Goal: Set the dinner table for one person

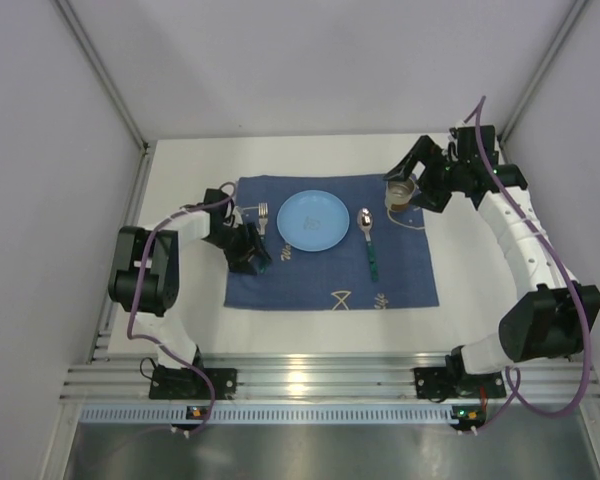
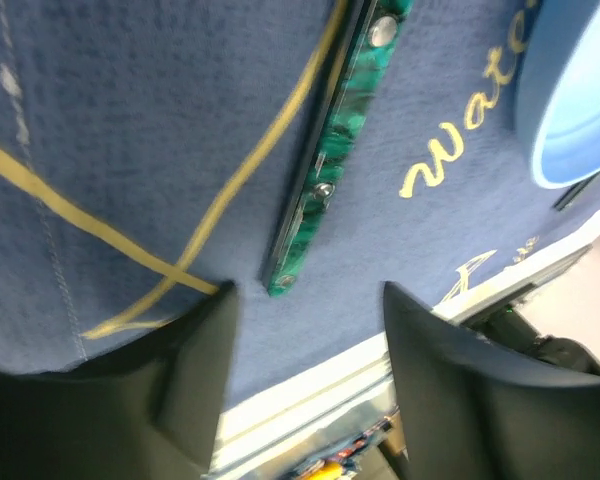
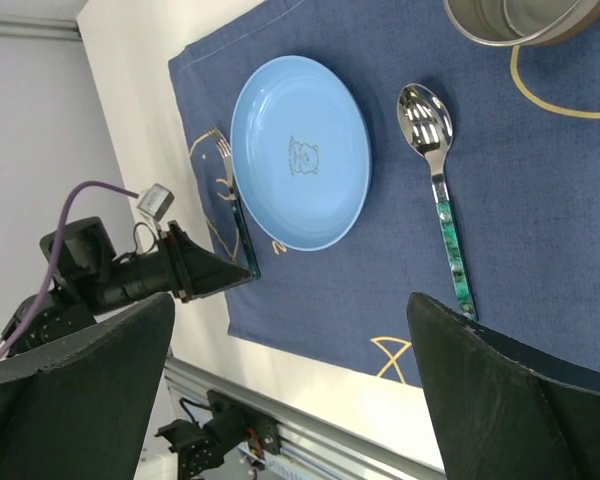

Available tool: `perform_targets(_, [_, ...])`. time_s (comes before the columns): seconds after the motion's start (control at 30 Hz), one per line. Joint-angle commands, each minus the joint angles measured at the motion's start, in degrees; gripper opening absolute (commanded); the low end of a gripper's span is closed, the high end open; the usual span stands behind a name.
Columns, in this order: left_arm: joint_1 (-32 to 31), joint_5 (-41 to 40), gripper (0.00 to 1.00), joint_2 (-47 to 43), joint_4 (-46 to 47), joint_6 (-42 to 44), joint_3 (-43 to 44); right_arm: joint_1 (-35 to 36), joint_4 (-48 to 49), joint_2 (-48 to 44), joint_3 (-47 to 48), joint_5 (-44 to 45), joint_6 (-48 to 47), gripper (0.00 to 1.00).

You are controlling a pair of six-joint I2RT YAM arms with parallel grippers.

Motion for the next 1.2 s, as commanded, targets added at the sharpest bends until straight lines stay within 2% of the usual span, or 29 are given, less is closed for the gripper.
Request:
perform_targets(0.0, [0.5,-7.7,0.68,-0.6,-7.4,2.0,2.8,-0.9,2.0,-2.7,-0.2,-0.6,-1.1,1.00])
perform_targets(0.07, [0.5,-10.1,0.77,-1.1,-10.1,3.1,6.2,-1.0,2.0,-2.8,-0.2,-0.5,-1.5,1.00])
perform_targets(0.13, [0.5,-14.8,0.98,-2.3,-14.2,4.5,10.6,-1.2,2.1,-3.0,-0.2,-0.4,-2.1,1.00])
perform_targets(0.3, [0.5,-23.6,0.98,-4.2,-20.1,7.5,21.5,-1.5,1.9,-3.5,-0.7,-0.3,-2.8,1.00])
perform_targets(0.4, [0.5,-33.2,0.98,-11.9,-13.5,8.5,22.1,-1.6,2.0,-4.0,-1.0,0.1,-3.4,1.00])
perform_targets(0.43, [0.5,-35.7,0.98,-14.5,-9.8,8.8,18.7,-1.6,2.1,-4.4,-1.1,0.2,-4.0,1.00])
perform_targets(0.5, [0.5,-40.2,0.98,-23.9,4.6,11.3,12.3,-1.6,2.0,-5.1,-1.6,0.7,-4.9,1.00])
perform_targets(0.53, [0.5,-40.3,0.98,-27.7,11.3,12.9,2.6,-1.6,2.2,-5.8,-1.9,1.4,-6.1,1.00])
perform_targets(0.57, [0.5,-39.8,0.98,-34.2,27.0,16.5,-3.3,-1.6,2.1,-6.1,-2.7,1.8,-6.9,1.00])
perform_targets(0.6, [0.5,-39.7,0.97,-37.8,35.6,18.3,-9.4,-1.5,2.1,-6.7,-3.3,2.3,-7.6,1.00])
perform_targets(0.63, [0.4,-39.7,0.96,-40.5,43.5,20.6,-21.8,-1.6,2.2,-6.9,-3.8,2.9,-8.5,1.00])
perform_targets(0.67, [0.4,-40.1,0.96,-42.7,53.4,25.2,-27.8,-1.5,2.1,-7.2,-5.4,4.2,-8.8,1.00])
perform_targets(0.7, [0.5,-43.2,0.96,-45.0,68.9,27.0,-33.4,-1.5,2.2,-8.0,-6.2,4.7,-8.9,1.00])
perform_targets(0.73, [0.5,-44.5,0.96,-44.8,74.4,28.8,-40.5,-1.5,2.6,-8.3,-7.0,5.9,-8.5,1.00])
perform_targets(0.83, [1.5,-51.7,0.98,-37.5,72.2,28.5,-40.7,-1.3,5.6,-10.5,-11.0,5.4,-7.2,1.00])
perform_targets(0.87, [1.7,-51.2,0.98,-35.7,72.6,29.2,-41.1,-1.1,6.8,-10.7,-12.9,4.6,-7.7,1.00])
perform_targets(0.93, [2.0,-49.5,0.98,-31.0,79.6,30.1,-43.6,-0.8,7.7,-10.7,-13.8,4.0,-10.0,1.00])
perform_targets(1.03, [5.1,-42.4,0.98,-24.8,86.1,24.8,-43.8,0.1,8.4,-10.6,-15.9,6.4,-13.5,1.00])
perform_targets(1.17, [5.8,-42.2,0.98,-19.9,86.4,25.9,-40.3,1.4,10.1,-9.6,-21.4,9.3,-17.7,1.00])
